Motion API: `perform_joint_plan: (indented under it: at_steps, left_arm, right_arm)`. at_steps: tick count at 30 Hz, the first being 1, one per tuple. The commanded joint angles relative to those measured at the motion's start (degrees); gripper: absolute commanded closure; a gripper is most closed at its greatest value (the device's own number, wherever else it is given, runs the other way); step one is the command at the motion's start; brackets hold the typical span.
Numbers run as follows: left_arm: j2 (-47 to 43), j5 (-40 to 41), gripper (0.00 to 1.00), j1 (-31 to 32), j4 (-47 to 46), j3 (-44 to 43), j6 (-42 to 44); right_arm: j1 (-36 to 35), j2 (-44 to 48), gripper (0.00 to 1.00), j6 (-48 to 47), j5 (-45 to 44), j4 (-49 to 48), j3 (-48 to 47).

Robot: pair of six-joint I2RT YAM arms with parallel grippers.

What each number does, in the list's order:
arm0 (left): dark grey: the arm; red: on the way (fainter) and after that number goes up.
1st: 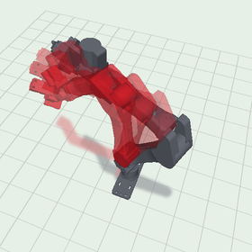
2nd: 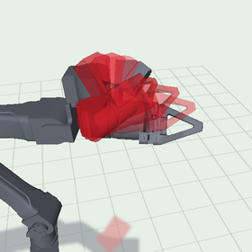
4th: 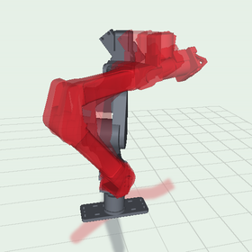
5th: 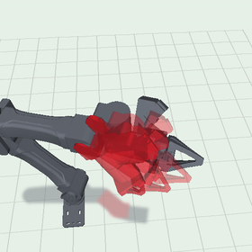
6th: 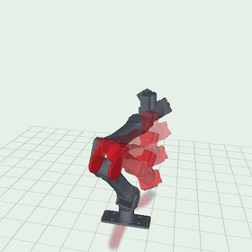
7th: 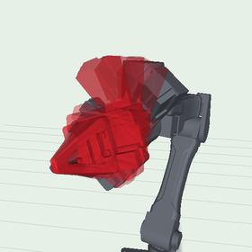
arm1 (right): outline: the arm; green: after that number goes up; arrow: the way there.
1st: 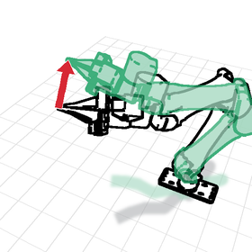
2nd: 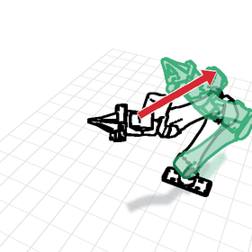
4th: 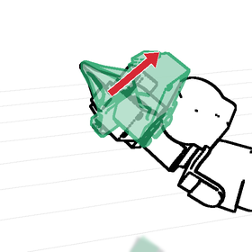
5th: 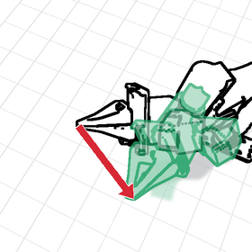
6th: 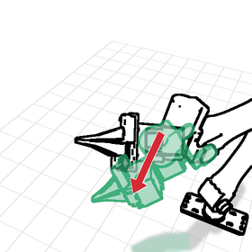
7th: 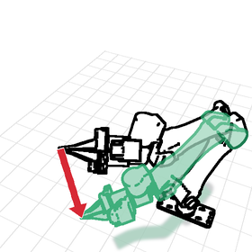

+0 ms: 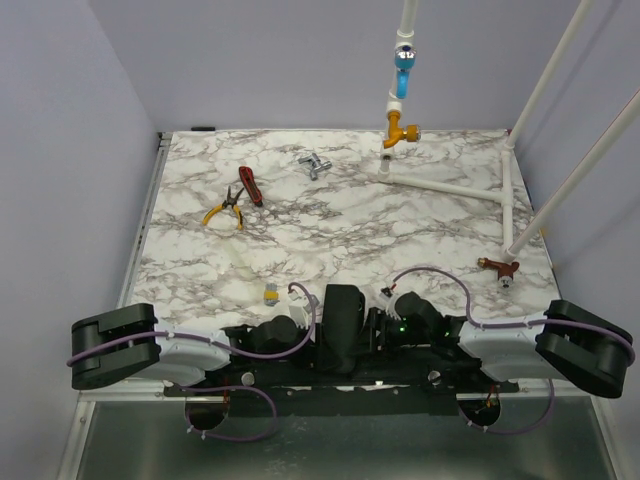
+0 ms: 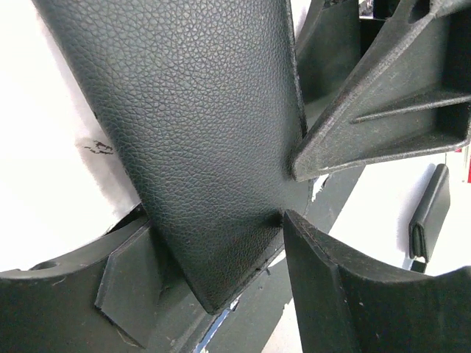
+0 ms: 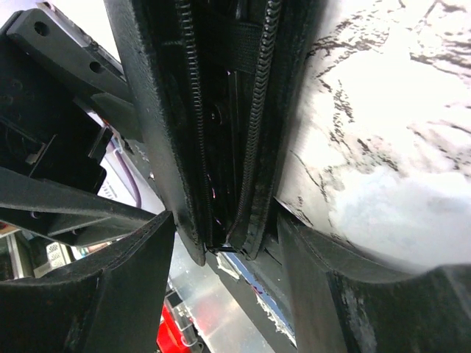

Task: Sort the hair-cutting tools
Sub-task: Zip the hairdressing tool bag at the center of the board.

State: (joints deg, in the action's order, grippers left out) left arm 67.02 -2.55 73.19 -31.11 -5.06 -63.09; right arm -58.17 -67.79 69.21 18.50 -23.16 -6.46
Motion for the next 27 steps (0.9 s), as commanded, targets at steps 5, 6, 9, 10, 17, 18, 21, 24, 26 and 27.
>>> perform_joint_plan:
  at_steps: [5,6,9,10,17,18,21,24,26,27]
  left_arm:
    - [-0.76,0.15,0.39,2.37,-1.96,0.05,3.34]
    - [-0.59,-0.1,0.4,2.43,-2.37,0.05,3.6]
    - [-0.06,-1.04,0.46,2.51,-4.47,0.26,4.42]
    - [-0.02,-1.26,0.48,2.61,-5.04,0.39,4.61]
    - [-0.72,-1.76,0.51,3.06,-6.15,0.23,6.51]
    - [-0.98,-1.77,0.51,3.08,-6.21,0.31,6.81]
    - [-2.02,-1.77,0.52,3.38,-6.65,0.4,7.94]
    - [-2.66,-1.95,0.51,3.46,-7.12,0.31,9.17]
    - [-3.14,-1.76,0.51,3.54,-6.95,0.29,9.45]
    - [-3.4,-1.81,0.51,3.54,-7.16,0.46,9.64]
  right_arm:
    - [-0.63,-7.59,0.43,1.89,-3.9,-9.65,1.32]
    - [-0.65,-8.32,0.44,2.07,-3.58,-11.59,1.44]
    - [-0.67,-10.16,0.49,2.37,-3.3,-16.98,2.34]
    - [-0.65,-10.61,0.52,2.38,-3.05,-19.08,2.56]
    - [-0.67,-15.16,0.69,-0.03,0.07,-31.75,1.38]
    - [-0.63,-15.47,0.69,-0.24,0.49,-33.2,1.36]
    - [-0.64,-15.51,0.7,-1.47,1.77,-35.95,0.79]
    - [-0.65,-15.42,0.78,-2.21,2.24,-39.31,0.82]
    - [-0.64,-15.19,0.8,-2.49,2.98,-41.55,0.83]
    - [-0.63,-15.01,0.8,-2.72,3.72,-41.95,0.55]
